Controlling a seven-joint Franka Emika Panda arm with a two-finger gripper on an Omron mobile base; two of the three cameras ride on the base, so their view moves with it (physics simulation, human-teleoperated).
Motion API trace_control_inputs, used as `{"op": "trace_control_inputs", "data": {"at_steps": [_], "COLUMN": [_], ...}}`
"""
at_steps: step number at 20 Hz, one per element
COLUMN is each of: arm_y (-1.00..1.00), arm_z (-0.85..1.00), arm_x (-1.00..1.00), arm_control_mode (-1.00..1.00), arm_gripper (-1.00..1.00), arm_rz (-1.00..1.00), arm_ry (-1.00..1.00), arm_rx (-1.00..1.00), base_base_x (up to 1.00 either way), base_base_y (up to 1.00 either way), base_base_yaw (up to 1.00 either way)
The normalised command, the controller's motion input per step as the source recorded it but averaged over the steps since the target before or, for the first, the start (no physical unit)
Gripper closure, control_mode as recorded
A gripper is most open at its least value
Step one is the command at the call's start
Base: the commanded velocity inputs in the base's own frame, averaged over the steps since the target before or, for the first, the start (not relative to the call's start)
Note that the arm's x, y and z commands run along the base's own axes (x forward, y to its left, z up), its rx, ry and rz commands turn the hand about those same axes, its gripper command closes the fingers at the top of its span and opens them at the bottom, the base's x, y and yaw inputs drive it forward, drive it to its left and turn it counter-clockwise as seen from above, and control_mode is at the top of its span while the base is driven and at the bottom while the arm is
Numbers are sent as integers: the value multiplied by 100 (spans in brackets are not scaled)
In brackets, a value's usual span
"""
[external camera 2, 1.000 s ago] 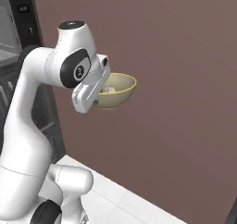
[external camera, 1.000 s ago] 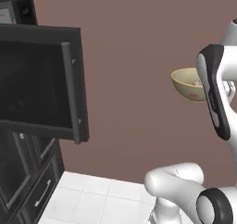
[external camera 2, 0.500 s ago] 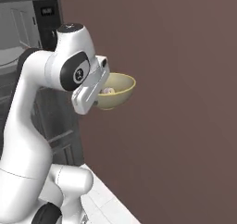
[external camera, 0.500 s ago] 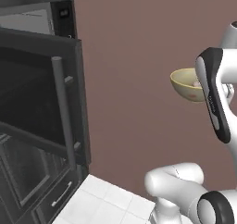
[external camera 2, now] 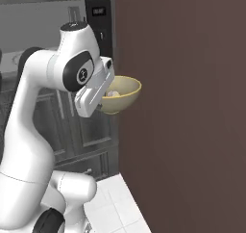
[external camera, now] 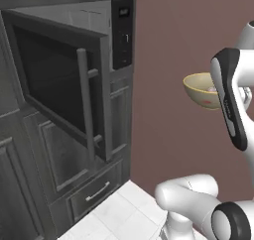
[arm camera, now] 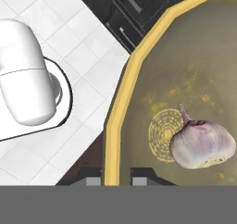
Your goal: Pick the garlic from the sink and place it in the bowl. Then pick the bowl and place it in the microwave. Then close the microwave door and press the start button.
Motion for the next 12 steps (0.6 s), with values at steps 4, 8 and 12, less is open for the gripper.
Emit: {"op": "trace_control_inputs", "data": {"at_steps": [4,8,12], "arm_y": [0,0,0], "arm_z": [0,0,0], "arm_x": [0,0,0], "arm_control_mode": [100,100,100], "arm_gripper": [100,100,100], "arm_rz": [0,0,0], "arm_ry": [0,0,0], "arm_rx": [0,0,0], "base_base_x": [20,46,65], "base_base_y": [1,0,-3], "base_base_yaw": [50,45,45]}}
